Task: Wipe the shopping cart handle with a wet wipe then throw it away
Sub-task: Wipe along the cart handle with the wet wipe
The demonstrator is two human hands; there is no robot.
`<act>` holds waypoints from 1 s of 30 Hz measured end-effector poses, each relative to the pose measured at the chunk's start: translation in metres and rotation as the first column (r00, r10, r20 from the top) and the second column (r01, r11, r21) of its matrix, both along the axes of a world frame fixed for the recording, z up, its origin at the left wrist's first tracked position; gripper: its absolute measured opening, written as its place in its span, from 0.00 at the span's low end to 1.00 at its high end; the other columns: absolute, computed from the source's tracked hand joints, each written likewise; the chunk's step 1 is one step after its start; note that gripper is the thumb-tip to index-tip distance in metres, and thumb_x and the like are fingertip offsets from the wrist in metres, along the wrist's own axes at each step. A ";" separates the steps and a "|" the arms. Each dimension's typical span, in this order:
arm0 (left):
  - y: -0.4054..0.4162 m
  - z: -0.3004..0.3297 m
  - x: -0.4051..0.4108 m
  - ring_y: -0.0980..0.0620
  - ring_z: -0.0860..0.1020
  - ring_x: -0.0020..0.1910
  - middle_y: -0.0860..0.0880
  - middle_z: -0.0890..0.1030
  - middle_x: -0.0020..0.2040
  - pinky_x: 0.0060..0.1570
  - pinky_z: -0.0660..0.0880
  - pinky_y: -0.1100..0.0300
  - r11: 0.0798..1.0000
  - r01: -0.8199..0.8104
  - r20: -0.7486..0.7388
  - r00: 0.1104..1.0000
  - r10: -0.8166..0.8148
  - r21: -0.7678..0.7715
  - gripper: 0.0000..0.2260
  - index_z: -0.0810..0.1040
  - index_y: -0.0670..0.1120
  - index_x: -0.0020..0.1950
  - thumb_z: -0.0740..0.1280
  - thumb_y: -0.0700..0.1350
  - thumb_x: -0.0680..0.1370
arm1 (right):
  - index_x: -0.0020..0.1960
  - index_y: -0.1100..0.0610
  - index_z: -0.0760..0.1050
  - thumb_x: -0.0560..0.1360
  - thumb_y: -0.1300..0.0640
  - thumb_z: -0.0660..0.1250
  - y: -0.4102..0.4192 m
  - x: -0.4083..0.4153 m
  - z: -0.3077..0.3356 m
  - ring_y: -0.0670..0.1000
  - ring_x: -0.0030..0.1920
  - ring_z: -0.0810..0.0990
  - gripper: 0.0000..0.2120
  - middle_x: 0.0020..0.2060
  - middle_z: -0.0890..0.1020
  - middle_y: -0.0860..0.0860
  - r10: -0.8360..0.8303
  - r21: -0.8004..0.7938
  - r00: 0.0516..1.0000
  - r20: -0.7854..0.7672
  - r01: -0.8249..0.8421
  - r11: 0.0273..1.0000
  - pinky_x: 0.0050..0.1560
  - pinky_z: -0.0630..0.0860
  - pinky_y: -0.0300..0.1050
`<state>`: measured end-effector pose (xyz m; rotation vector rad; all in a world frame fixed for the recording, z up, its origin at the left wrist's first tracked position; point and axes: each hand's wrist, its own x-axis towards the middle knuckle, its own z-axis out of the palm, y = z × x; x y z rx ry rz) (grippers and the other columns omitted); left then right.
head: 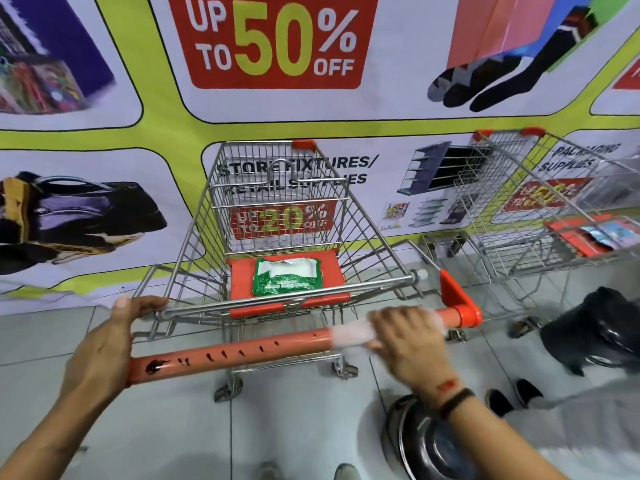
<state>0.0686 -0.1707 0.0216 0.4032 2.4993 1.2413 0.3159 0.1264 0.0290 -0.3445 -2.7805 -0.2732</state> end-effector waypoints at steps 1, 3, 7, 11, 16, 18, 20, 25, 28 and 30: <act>-0.002 -0.005 -0.004 0.43 0.71 0.62 0.49 0.75 0.63 0.65 0.65 0.37 1.000 0.010 0.020 1.000 -0.011 0.019 0.31 0.74 0.66 0.51 0.37 0.73 0.68 | 0.51 0.56 0.70 0.79 0.45 0.42 0.019 0.013 0.003 0.55 0.38 0.76 0.22 0.36 0.83 0.54 -0.046 -0.006 0.999 0.012 0.046 0.999 0.45 0.64 0.47; -0.004 -0.016 -0.012 0.44 0.70 0.63 0.49 0.75 0.63 0.67 0.61 0.36 0.998 0.008 0.068 0.998 -0.011 0.055 0.31 0.75 0.64 0.52 0.38 0.73 0.68 | 0.50 0.57 0.70 0.79 0.45 0.41 0.035 0.028 0.006 0.57 0.38 0.77 0.23 0.36 0.83 0.56 -0.102 -0.050 0.994 0.049 0.104 0.993 0.46 0.64 0.48; -0.006 -0.024 -0.023 0.47 0.68 0.65 0.54 0.77 0.62 0.68 0.58 0.37 0.992 -0.018 0.166 0.986 -0.003 0.129 0.34 0.76 0.60 0.53 0.39 0.74 0.67 | 0.49 0.54 0.69 0.78 0.46 0.40 -0.010 0.000 -0.001 0.55 0.37 0.74 0.21 0.36 0.82 0.54 -0.118 -0.174 0.991 -0.066 0.105 0.979 0.44 0.64 0.48; -0.006 -0.024 -0.025 0.49 0.68 0.66 0.55 0.78 0.60 0.68 0.59 0.41 0.980 -0.029 0.219 0.976 -0.015 0.196 0.34 0.78 0.58 0.52 0.41 0.74 0.67 | 0.48 0.51 0.74 0.78 0.47 0.44 -0.091 -0.055 -0.011 0.50 0.36 0.77 0.20 0.36 0.82 0.47 0.037 -0.118 0.992 -0.124 -0.051 0.992 0.46 0.73 0.45; -0.003 -0.022 -0.018 0.43 0.69 0.64 0.48 0.78 0.59 0.67 0.59 0.37 0.978 0.018 0.156 0.986 -0.051 0.206 0.32 0.77 0.59 0.50 0.41 0.73 0.68 | 0.54 0.53 0.70 0.78 0.45 0.46 -0.074 -0.049 -0.004 0.50 0.35 0.78 0.18 0.39 0.83 0.47 0.169 -0.020 0.986 -0.001 -0.169 0.985 0.42 0.72 0.44; -0.002 -0.017 -0.016 0.42 0.69 0.63 0.47 0.77 0.60 0.65 0.60 0.38 0.978 0.032 0.134 0.989 -0.060 0.207 0.32 0.77 0.59 0.50 0.40 0.74 0.68 | 0.53 0.54 0.71 0.78 0.45 0.45 -0.034 -0.023 0.000 0.51 0.34 0.80 0.20 0.38 0.83 0.49 0.114 0.013 0.993 0.024 -0.114 0.993 0.43 0.68 0.45; 0.002 -0.008 -0.012 0.45 0.70 0.59 0.47 0.78 0.60 0.62 0.62 0.41 0.968 0.031 0.142 0.988 -0.068 0.249 0.32 0.78 0.58 0.49 0.41 0.74 0.68 | 0.52 0.55 0.69 0.79 0.44 0.42 0.003 0.003 0.003 0.54 0.34 0.79 0.22 0.36 0.83 0.51 0.023 0.045 0.999 0.043 -0.025 0.999 0.43 0.65 0.46; 0.017 0.014 0.008 0.55 0.72 0.52 0.51 0.79 0.51 0.57 0.61 0.54 0.912 -0.038 0.186 0.982 -0.042 0.408 0.28 0.77 0.53 0.45 0.39 0.61 0.76 | 0.54 0.56 0.69 0.79 0.45 0.40 -0.008 0.001 0.001 0.54 0.41 0.70 0.23 0.39 0.83 0.54 -0.005 -0.076 1.000 -0.019 0.004 0.997 0.45 0.64 0.48; 0.026 0.023 0.014 0.54 0.71 0.47 0.50 0.78 0.48 0.48 0.64 0.60 0.889 -0.074 0.195 0.981 -0.017 0.453 0.27 0.75 0.49 0.43 0.36 0.53 0.79 | 0.57 0.55 0.69 0.78 0.46 0.45 -0.064 -0.035 -0.008 0.55 0.39 0.79 0.20 0.42 0.84 0.51 0.107 -0.042 0.993 -0.043 -0.109 0.993 0.47 0.66 0.48; 0.027 0.025 0.016 0.54 0.71 0.45 0.48 0.77 0.46 0.45 0.64 0.61 0.885 -0.087 0.192 0.981 -0.003 0.457 0.27 0.74 0.48 0.42 0.36 0.51 0.79 | 0.57 0.55 0.69 0.76 0.47 0.50 -0.106 -0.066 -0.010 0.53 0.36 0.80 0.17 0.42 0.84 0.49 0.198 -0.007 0.978 -0.062 -0.199 0.980 0.45 0.71 0.47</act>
